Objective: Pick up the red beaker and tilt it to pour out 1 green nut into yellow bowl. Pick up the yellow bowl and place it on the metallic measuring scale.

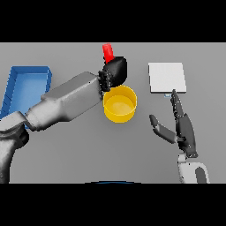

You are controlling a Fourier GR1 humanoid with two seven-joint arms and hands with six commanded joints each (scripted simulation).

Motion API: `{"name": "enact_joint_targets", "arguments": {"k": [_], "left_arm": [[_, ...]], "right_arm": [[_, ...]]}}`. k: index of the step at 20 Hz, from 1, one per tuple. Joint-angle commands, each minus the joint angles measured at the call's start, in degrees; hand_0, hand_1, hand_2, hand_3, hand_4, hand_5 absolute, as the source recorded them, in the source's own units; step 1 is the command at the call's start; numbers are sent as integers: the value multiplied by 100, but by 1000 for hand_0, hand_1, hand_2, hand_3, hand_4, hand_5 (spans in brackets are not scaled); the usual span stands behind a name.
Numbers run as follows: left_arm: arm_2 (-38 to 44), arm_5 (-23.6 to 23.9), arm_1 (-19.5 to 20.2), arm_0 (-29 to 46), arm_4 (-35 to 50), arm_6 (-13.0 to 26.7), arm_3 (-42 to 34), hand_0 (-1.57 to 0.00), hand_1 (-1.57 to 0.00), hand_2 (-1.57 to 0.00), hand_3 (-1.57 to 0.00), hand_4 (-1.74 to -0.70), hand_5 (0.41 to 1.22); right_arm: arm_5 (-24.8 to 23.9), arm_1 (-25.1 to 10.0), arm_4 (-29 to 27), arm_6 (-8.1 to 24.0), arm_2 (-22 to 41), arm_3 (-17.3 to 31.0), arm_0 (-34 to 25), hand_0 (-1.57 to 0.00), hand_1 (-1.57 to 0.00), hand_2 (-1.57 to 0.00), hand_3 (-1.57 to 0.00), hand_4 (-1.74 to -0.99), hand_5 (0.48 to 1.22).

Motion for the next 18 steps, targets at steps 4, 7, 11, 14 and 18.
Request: {"name": "enact_joint_targets", "arguments": {"k": [4, 7, 11, 14, 18], "left_arm": [[-91, 73, 10, -742, -217, -382, 228, -1571, -1571, -1571, -1570, -1731, 1221], [229, 189, 161, -1448, -155, -513, 655, -1571, -1571, -1571, -1571, -1727, 1221], [1129, 375, 551, -2074, 284, -245, 1419, -1571, -1571, -1571, -1571, -1722, 1221], [2373, 14, 824, -2342, 1206, 281, 2099, -1571, -1571, -1571, -1523, -1731, 1221], [4164, -86, 1492, -2122, 2763, 786, 2802, -1571, -1571, -1571, -1520, -1737, 1221]], "right_arm": [[-40, 26, 27, -66, 7, 0, 67, 1, 1, 1, 1, -1137, 568], [-70, -1, 114, -120, 22, 50, 9, 1, 1, 1, 1, -1133, 557], [27, -9, -18, -93, 7, 42, -64, 1, 1, 1, 1, -1117, 554], [131, -24, -91, -198, 34, 85, -73, 1, 1, 1, 1, -1102, 572], [185, -35, -148, -245, 34, 167, -130, 1, 1, 1, 1, -1116, 582]]}}
